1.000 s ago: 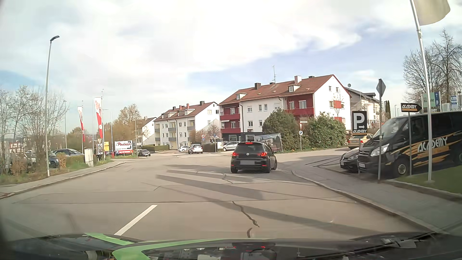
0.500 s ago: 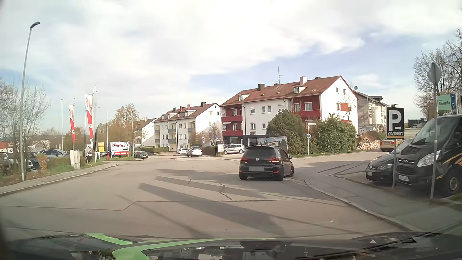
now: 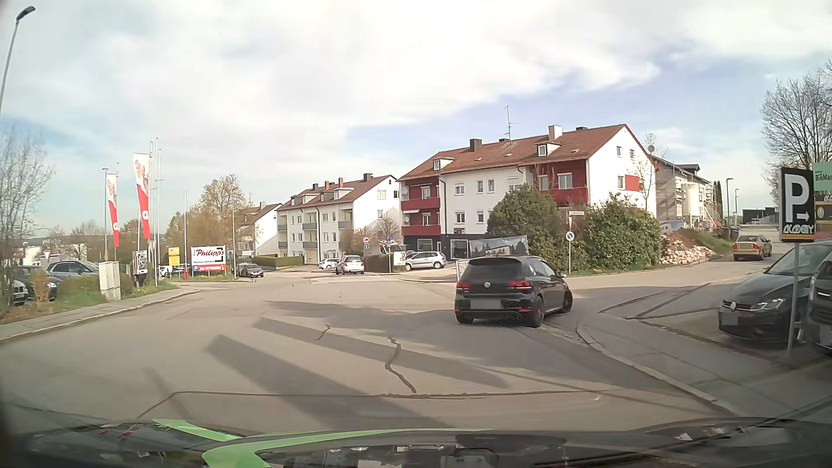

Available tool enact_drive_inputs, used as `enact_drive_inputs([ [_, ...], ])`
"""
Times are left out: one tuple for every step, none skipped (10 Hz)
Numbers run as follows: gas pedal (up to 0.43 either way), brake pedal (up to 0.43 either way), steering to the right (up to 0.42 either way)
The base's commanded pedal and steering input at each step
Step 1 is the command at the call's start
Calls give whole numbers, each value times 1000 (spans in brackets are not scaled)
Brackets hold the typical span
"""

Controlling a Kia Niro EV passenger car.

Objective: Follow the waypoints while adhering to traffic rules and regulations

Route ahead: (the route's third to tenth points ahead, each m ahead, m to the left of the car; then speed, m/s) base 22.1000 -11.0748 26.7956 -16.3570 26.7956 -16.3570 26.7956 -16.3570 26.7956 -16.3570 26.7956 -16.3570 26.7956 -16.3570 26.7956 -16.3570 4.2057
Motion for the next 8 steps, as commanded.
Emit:
enact_drive_inputs([
  [0,177,-16],
  [0,177,-16],
  [0,177,-16],
  [0,177,-16],
  [0,177,-16],
  [0,177,-16],
  [0,171,-16],
  [0,165,-16],
])
